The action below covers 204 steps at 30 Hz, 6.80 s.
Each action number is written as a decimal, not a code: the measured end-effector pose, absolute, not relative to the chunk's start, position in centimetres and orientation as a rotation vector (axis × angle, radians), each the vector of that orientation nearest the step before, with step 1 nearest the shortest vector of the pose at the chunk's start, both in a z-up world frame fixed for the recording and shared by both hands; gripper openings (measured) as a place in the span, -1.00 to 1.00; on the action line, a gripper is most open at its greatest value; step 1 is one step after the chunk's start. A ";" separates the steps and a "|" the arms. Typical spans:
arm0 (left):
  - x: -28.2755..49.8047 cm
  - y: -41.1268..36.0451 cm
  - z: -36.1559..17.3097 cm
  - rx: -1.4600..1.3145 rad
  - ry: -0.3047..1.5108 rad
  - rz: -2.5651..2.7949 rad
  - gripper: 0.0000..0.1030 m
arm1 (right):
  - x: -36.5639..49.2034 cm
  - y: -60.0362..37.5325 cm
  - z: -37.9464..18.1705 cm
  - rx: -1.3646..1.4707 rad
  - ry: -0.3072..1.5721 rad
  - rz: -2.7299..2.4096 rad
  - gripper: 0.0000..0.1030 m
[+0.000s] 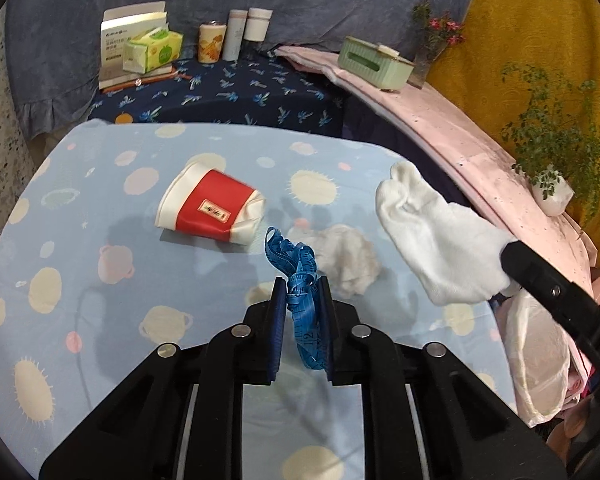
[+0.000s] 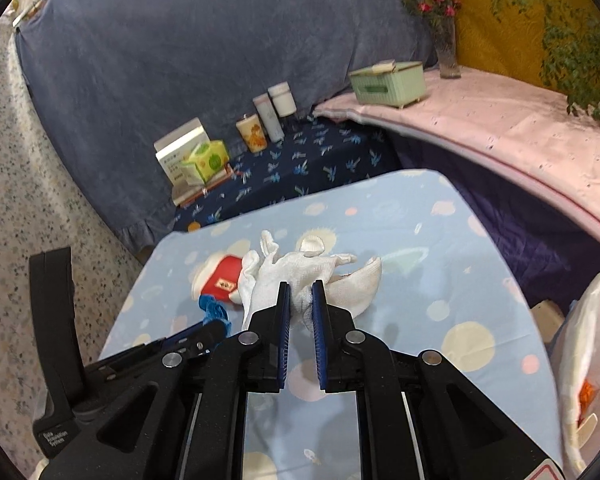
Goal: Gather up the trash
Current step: 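Grasp the blue cord with the left tool while the right tool grasps the white glove, then carry the blue cord and white glove over the bin, then open both tools to drop the cord and glove into the bin, then move both open tools back over the last cup and tissue, then grasp the red paper cup with the left tool while the right tool grasps the white tissue, then lift the cup and tissue and carry both over the bin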
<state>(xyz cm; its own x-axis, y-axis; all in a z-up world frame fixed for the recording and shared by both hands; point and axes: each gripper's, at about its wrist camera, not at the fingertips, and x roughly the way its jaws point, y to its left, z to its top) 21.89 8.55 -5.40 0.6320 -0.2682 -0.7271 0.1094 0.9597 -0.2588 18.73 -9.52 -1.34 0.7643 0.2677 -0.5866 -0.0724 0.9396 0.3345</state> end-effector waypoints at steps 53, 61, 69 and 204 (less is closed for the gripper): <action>9.0 -22.2 0.0 0.117 0.810 -0.694 -0.66 | 0.4 -37.4 -0.1 0.540 0.485 -0.242 -0.78; 9.2 -22.8 -0.7 0.121 0.804 -0.650 0.00 | 0.2 -38.1 -0.8 0.541 0.488 -0.286 -0.38; 9.7 -21.4 -0.9 0.105 0.806 -0.621 0.00 | 0.7 -37.2 -0.4 0.527 0.494 -0.270 -0.34; 18.8 1.5 1.7 -0.074 0.697 -0.224 0.71 | 16.3 -13.9 -0.3 0.150 0.684 0.007 -0.57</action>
<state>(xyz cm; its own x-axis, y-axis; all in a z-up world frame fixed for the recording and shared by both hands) 18.80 1.48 1.74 0.7437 -0.2292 -0.6280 0.1802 0.9733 -0.1419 16.31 -13.91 -0.31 0.7757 0.0560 -0.6286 0.0427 0.9891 0.1408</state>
